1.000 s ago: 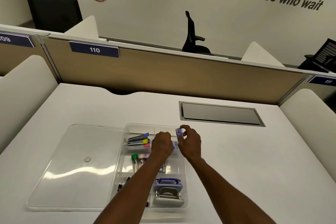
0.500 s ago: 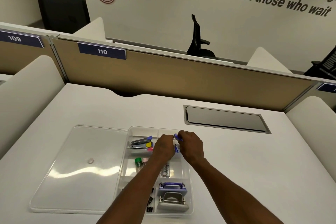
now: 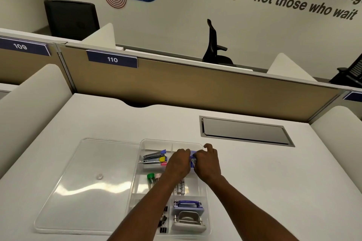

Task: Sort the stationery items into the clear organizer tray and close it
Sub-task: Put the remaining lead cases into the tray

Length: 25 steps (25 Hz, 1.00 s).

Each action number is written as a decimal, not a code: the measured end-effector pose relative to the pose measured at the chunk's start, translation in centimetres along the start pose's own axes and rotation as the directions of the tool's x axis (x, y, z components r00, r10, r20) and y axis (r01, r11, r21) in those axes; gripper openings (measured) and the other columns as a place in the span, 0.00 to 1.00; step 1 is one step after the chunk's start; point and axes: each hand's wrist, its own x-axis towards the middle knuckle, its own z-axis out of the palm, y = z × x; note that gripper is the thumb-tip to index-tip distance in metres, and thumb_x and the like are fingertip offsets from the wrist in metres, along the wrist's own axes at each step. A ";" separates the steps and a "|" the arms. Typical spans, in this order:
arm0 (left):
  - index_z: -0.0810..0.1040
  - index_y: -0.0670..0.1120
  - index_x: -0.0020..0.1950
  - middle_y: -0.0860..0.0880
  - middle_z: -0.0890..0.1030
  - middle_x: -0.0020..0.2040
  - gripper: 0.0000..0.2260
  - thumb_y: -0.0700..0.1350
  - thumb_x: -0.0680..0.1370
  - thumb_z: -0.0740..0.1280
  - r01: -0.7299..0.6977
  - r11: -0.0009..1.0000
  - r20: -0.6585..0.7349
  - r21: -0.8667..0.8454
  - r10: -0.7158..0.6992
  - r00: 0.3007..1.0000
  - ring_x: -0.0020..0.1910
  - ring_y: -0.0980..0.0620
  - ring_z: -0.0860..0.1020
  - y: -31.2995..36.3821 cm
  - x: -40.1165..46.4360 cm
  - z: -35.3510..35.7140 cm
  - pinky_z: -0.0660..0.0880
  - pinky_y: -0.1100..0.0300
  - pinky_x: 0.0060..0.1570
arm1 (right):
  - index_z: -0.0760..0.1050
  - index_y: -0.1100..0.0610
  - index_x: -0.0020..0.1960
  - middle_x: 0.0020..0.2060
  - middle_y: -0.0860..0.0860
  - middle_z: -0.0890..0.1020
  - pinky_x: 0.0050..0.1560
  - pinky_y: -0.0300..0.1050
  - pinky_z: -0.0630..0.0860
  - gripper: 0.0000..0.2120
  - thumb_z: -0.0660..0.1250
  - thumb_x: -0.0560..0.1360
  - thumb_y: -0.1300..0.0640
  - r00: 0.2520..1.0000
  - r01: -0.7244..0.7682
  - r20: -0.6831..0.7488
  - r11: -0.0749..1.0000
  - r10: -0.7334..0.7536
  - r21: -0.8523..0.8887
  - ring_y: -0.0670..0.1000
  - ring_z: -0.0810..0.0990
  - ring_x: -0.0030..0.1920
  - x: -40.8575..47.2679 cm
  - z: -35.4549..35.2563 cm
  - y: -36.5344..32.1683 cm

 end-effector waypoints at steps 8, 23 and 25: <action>0.64 0.43 0.75 0.43 0.69 0.73 0.28 0.38 0.76 0.68 -0.033 0.994 0.010 -0.106 0.034 0.999 0.72 0.46 0.67 -0.1 -1.0 0.1 0.63 0.59 0.71 | 0.76 0.54 0.66 0.66 0.50 0.78 0.75 0.54 0.54 0.19 0.64 0.77 0.54 0.992 0.068 0.111 0.998 -0.066 -0.013 0.60 0.54 0.78 -0.2 0.0 -0.1; 0.69 0.43 0.72 0.45 0.73 0.70 0.21 0.40 0.79 0.65 -0.091 0.957 -0.094 -0.275 0.067 0.993 0.69 0.48 0.71 0.3 -3.6 -1.3 0.64 0.62 0.69 | 0.77 0.57 0.66 0.66 0.55 0.79 0.74 0.52 0.58 0.17 0.62 0.79 0.55 0.997 -0.006 -0.074 0.929 0.036 0.371 0.60 0.65 0.75 -2.0 -1.1 0.0; 0.72 0.45 0.70 0.47 0.76 0.68 0.18 0.43 0.80 0.64 -0.105 0.942 -0.235 -0.319 0.028 0.972 0.67 0.50 0.73 -0.3 -5.3 -1.7 0.64 0.66 0.67 | 0.76 0.56 0.67 0.71 0.56 0.74 0.73 0.53 0.61 0.18 0.66 0.79 0.53 0.962 -0.106 -0.168 0.859 0.216 0.502 0.59 0.66 0.74 -3.5 -0.7 -0.2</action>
